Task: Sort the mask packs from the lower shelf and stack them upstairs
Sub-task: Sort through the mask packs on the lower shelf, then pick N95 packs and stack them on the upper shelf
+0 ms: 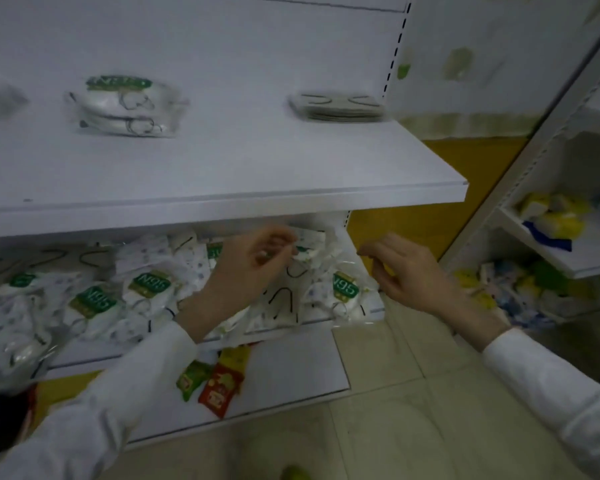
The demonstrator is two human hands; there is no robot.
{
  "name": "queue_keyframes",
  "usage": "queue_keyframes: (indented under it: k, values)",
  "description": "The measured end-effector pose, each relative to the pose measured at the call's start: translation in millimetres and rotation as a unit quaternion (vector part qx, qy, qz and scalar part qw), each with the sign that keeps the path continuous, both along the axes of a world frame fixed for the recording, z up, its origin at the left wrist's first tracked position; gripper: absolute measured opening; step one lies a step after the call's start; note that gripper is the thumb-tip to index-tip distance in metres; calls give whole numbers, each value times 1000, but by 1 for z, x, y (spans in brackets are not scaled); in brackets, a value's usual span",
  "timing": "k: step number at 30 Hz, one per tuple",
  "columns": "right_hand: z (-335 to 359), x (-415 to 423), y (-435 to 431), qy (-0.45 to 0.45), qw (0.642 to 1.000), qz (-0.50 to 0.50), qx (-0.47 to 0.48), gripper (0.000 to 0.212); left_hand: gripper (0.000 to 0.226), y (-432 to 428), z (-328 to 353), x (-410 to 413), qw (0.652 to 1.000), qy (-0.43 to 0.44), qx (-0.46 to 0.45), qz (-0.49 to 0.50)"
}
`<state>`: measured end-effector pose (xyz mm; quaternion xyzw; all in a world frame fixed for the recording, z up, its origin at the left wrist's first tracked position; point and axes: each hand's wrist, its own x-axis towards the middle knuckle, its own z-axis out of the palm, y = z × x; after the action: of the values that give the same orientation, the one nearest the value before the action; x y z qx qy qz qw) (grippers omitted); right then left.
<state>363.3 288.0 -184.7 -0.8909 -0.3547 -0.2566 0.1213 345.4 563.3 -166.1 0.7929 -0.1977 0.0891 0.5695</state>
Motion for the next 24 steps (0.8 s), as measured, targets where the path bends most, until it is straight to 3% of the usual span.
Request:
queue_keyframes:
  k: [5, 9, 11, 12, 15, 17, 19, 22, 24]
  values:
    - [-78, 21, -19, 142, 985, -73, 71, 28, 21, 1, -94, 9, 988, 138, 29, 67]
    - [-140, 39, -27, 242, 937, -212, 135, 17, 22, -3, -163, 12, 961, 240, 60, 120]
    - [-168, 51, -30, 337, 874, -317, 147, 12, 23, -12, -187, 13, 952, 270, 61, 133]
    - [-183, 58, -32, 399, 826, -363, 163, 14, 25, -17, -196, 14, 948, 279, 59, 138]
    - [-223, 78, -30, 540, 637, -422, 353, 30, 26, -32, -218, 16, 945, 292, 45, 141]
    - [-241, 88, -23, 555, 549, -422, 461, 33, 26, -40, -229, 16, 943, 299, 36, 138]
    - [-255, 98, -17, 550, 509, -433, 502, 33, 24, -46, -235, 14, 940, 312, 37, 132]
    - [-270, 111, -13, 534, 490, -459, 514, 38, 21, -50, -241, 12, 938, 320, 59, 116]
    - [-271, 114, -13, 534, 490, -454, 519, 29, 21, -49, -244, 12, 938, 321, 75, 106]
